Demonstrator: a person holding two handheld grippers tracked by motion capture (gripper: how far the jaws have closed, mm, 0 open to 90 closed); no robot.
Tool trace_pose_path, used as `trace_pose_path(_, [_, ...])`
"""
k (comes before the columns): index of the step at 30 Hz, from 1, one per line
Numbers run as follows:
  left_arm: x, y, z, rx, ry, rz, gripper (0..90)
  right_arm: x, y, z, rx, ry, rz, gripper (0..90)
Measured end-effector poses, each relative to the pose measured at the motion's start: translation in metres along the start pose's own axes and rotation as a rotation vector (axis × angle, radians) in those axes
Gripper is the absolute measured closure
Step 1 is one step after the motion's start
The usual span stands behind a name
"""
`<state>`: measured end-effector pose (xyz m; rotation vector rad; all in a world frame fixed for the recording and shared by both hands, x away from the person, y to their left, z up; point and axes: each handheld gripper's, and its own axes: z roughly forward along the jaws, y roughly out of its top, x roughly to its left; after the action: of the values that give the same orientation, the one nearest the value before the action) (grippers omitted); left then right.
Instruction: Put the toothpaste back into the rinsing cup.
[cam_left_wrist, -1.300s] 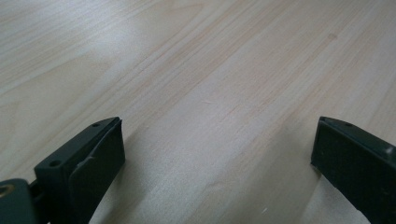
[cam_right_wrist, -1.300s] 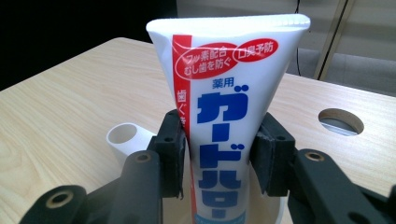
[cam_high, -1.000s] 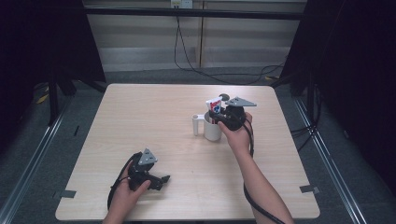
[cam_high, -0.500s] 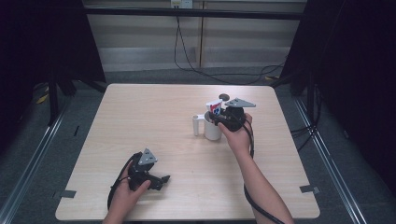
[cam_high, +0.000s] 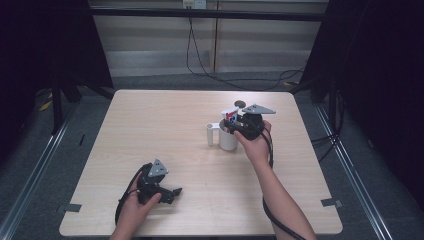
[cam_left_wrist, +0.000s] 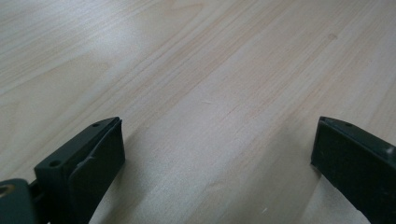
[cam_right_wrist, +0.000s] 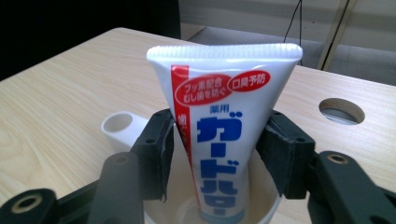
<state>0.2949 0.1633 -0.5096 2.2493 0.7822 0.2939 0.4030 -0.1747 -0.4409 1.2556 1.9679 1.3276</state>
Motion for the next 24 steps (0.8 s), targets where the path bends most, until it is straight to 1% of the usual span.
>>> trace_pose_path(3, [0.0000,0.0000,0.0000,0.000,0.000,0.000,2.5,0.0004,0.0015,-0.0005,-0.003,-0.006,-0.012,43.5])
trace_pose_path(5, [0.0000,0.0000,0.0000,0.000,0.000,0.000,2.5,0.0000,0.0023,-0.0008,-0.004,-0.001,-0.001,41.7])
trace_pose_path(8, [0.0000,0.0000,0.0000,0.000,0.000,0.000,2.5,-0.0003,0.0027,-0.0014,-0.002,0.001,-0.005,41.2])
trace_pose_path(14, [0.0000,0.0000,0.0000,0.000,0.000,0.000,2.5,-0.0015,0.0024,-0.0025,-0.002,0.006,0.005,39.2])
trace_pose_path(18, [0.0000,0.0000,0.0000,0.000,0.000,0.000,2.5,-0.0010,0.0031,-0.0032,-0.003,0.003,-0.004,34.2])
trace_pose_path(21, [0.0000,0.0000,0.0000,0.000,0.000,0.000,2.5,-0.0008,0.0038,-0.0041,-0.004,0.014,-0.014,31.0])
trace_pose_path(22, [0.0000,0.0000,0.0000,0.000,0.000,0.000,2.5,-0.0007,0.0040,-0.0044,0.000,0.014,-0.024,29.7])
trace_pose_path(24, [0.0000,0.0000,0.0000,0.000,0.000,0.000,2.5,-0.0004,0.0041,-0.0057,0.000,0.007,-0.027,27.8])
